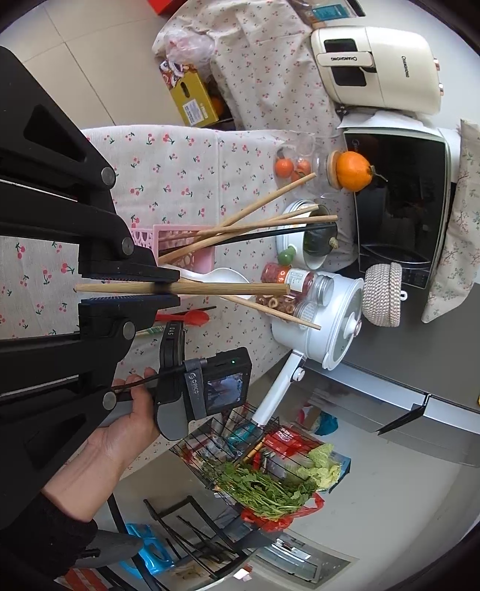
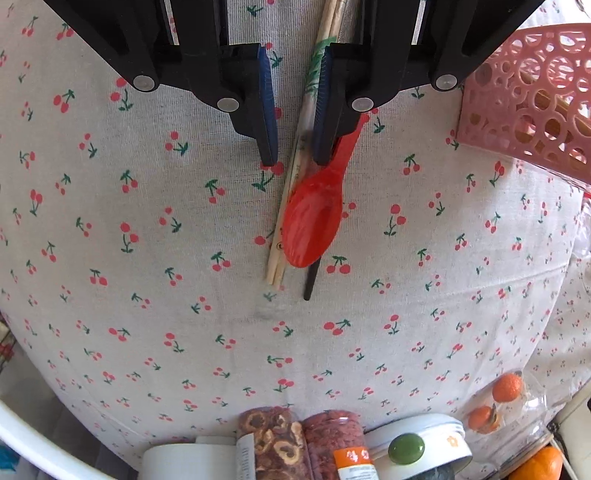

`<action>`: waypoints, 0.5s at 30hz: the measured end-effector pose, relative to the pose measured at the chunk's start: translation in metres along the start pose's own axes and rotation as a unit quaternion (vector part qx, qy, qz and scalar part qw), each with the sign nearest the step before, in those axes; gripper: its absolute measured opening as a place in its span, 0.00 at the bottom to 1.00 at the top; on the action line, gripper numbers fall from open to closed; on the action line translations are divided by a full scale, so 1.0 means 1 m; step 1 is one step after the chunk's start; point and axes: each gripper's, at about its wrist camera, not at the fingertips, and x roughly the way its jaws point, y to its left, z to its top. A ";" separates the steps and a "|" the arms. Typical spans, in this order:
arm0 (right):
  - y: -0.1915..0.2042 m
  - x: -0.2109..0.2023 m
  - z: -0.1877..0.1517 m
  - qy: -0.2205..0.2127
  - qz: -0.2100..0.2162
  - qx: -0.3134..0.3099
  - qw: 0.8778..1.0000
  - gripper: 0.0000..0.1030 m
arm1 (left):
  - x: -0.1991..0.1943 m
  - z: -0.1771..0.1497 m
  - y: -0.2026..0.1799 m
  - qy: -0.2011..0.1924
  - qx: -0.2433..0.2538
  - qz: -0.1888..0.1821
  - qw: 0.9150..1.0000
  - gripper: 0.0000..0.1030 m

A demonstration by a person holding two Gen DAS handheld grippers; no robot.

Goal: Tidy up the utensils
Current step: 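Lift the chopstick with the left tool while the right tool grasps the paper-wrapped chopsticks, then lower the chopstick into the basket and open the left tool while the right tool lifts the wrapped chopsticks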

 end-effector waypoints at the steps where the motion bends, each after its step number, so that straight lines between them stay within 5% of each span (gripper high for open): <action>1: 0.003 0.001 0.000 -0.004 -0.009 -0.011 1.000 0.14 | 0.000 0.000 0.001 0.001 -0.001 0.001 1.000 0.06; 9: -0.012 -0.007 -0.003 0.002 0.019 0.010 1.000 0.04 | -0.011 0.002 0.005 -0.013 -0.002 0.008 1.000 0.06; 15: -0.042 -0.064 -0.012 -0.072 0.054 0.029 0.996 0.04 | -0.043 0.014 0.008 -0.061 -0.019 -0.006 0.998 0.06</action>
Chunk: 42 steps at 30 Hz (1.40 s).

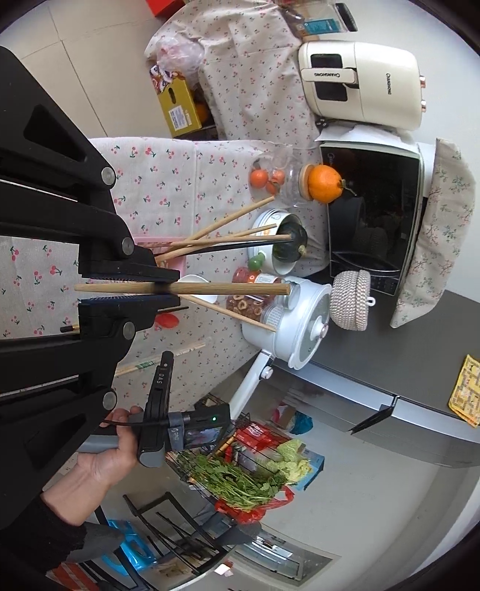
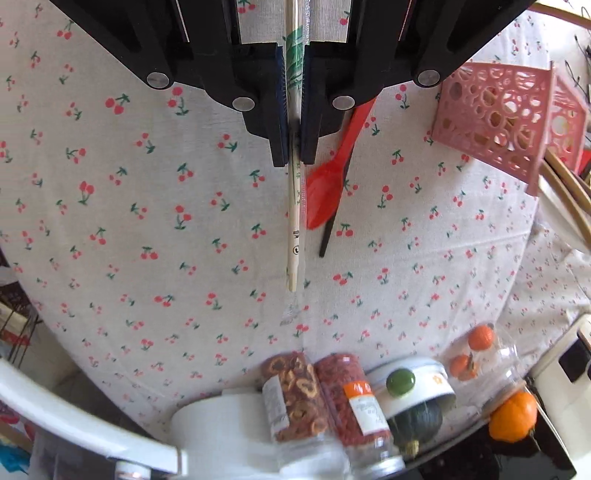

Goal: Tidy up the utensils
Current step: 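Lower the chopstick into the basket and open the left tool while the right tool lifts the wrapped chopsticks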

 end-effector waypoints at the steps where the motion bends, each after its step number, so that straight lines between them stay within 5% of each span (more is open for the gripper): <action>1: -0.003 -0.012 0.000 -0.016 0.005 0.002 1.000 0.04 | -0.007 0.004 0.000 -0.015 -0.003 -0.001 1.000 0.06; 7: -0.011 -0.071 -0.004 -0.095 0.040 0.007 0.995 0.04 | -0.037 0.021 -0.002 -0.101 -0.019 0.007 0.995 0.06; 12: -0.002 -0.091 -0.008 -0.119 0.054 -0.007 0.991 0.04 | -0.025 0.027 -0.003 -0.125 -0.025 0.018 0.992 0.06; 17: 0.005 -0.094 -0.011 -0.126 0.059 -0.016 0.990 0.04 | 0.012 0.029 0.000 -0.093 -0.014 0.051 0.994 0.06; 25: 0.015 -0.108 -0.018 -0.164 0.067 0.000 0.984 0.04 | 0.095 0.019 0.013 0.016 -0.013 0.072 0.997 0.07; 27: 0.022 -0.116 -0.020 -0.180 0.082 0.003 0.980 0.04 | 0.095 0.017 0.012 0.020 -0.011 0.073 0.997 0.13; 29: 0.030 -0.125 -0.021 -0.200 0.092 0.001 0.975 0.04 | 0.090 0.015 0.009 0.015 -0.002 0.078 0.997 0.40; 31: 0.039 -0.130 -0.022 -0.217 0.102 0.000 0.971 0.04 | 0.081 0.013 0.011 0.009 -0.004 0.082 0.997 0.53; 42: 0.106 -0.132 -0.021 -0.289 0.092 0.000 0.953 0.05 | 0.061 -0.015 0.060 0.086 -0.041 0.134 0.986 0.65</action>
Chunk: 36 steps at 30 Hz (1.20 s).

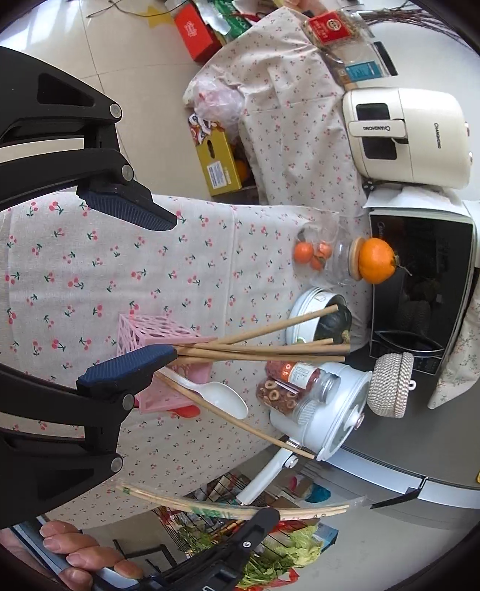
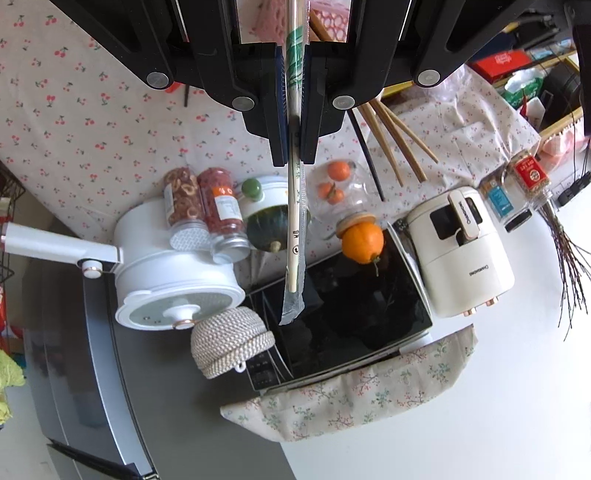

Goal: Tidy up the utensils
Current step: 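Lower the chopstick into the basket and open the left tool while the right tool lifts the wrapped chopsticks, then lower the paper-wrapped chopsticks into the pink basket and open the right tool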

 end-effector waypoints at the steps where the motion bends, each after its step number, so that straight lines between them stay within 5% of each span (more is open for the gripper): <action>1: 0.005 0.002 0.000 -0.013 -0.004 0.006 1.000 0.05 | 0.000 -0.001 0.005 0.006 -0.007 -0.002 1.000 0.65; 9: 0.038 0.019 -0.025 -0.140 -0.061 0.003 0.988 0.05 | 0.004 -0.003 0.031 0.036 -0.044 -0.018 0.998 0.65; 19: 0.070 0.040 -0.068 -0.221 -0.131 -0.070 0.964 0.05 | 0.008 -0.003 0.034 0.046 -0.046 -0.032 0.997 0.65; 30: 0.064 0.049 -0.116 -0.182 -0.144 -0.074 0.970 0.10 | 0.012 -0.006 0.041 0.052 -0.051 -0.019 0.997 0.65; 34: 0.059 0.038 -0.119 -0.172 -0.135 -0.069 0.973 0.33 | 0.014 -0.008 0.041 0.055 -0.052 -0.014 0.997 0.65; 36: 0.054 0.032 -0.117 -0.168 -0.137 -0.067 0.974 0.36 | 0.013 -0.008 0.038 0.055 -0.050 -0.014 0.997 0.65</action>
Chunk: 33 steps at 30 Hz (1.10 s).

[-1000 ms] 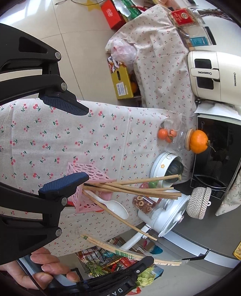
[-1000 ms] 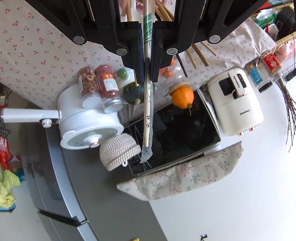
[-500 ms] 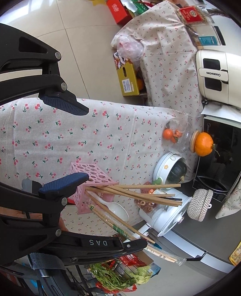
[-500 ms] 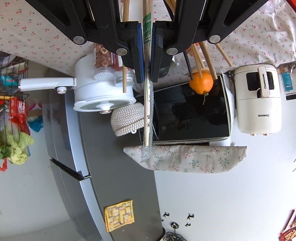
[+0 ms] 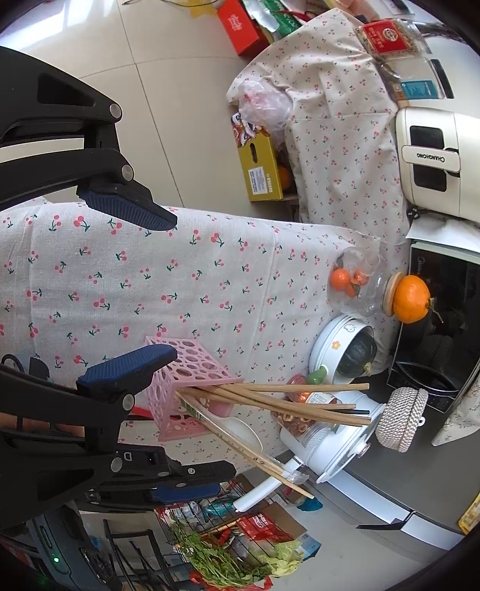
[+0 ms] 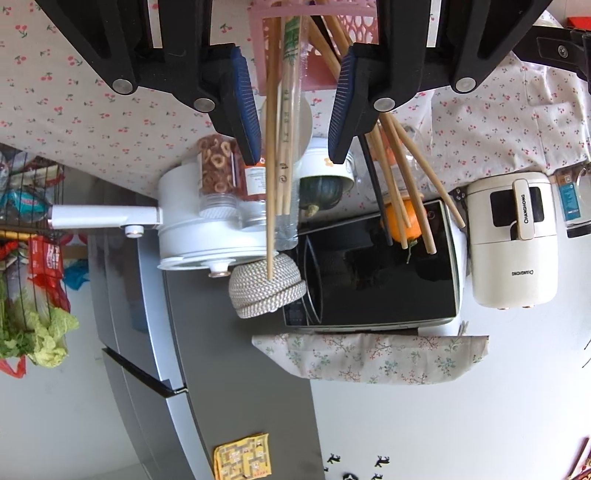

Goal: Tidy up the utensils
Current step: 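Lower the paper-wrapped chopsticks into the pink basket and open the right tool, then reach the left tool to the red plastic spoon and close on it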

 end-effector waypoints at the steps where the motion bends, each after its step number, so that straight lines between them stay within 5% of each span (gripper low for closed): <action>1: -0.004 -0.002 0.002 0.002 -0.001 0.000 1.000 0.38 | -0.001 0.000 -0.002 -0.001 0.001 -0.001 1.000 0.65; 8: -0.033 -0.017 0.025 0.007 -0.001 -0.014 1.000 0.77 | -0.010 -0.004 -0.020 -0.012 0.015 0.004 1.000 0.74; 14: -0.062 -0.018 0.060 0.043 0.003 -0.015 0.999 0.97 | -0.017 -0.011 -0.036 -0.026 0.027 0.033 0.999 0.87; 20: -0.093 -0.004 0.082 0.165 0.015 -0.040 0.985 0.99 | -0.013 -0.026 -0.052 -0.017 0.021 0.053 0.998 0.90; 26: -0.133 0.002 0.089 0.285 -0.003 -0.061 0.957 0.99 | 0.000 -0.044 -0.090 -0.001 0.068 0.072 0.995 0.91; 33: -0.207 0.017 0.064 0.383 -0.048 0.025 0.922 0.99 | 0.018 -0.069 -0.152 0.020 0.160 0.084 0.983 0.91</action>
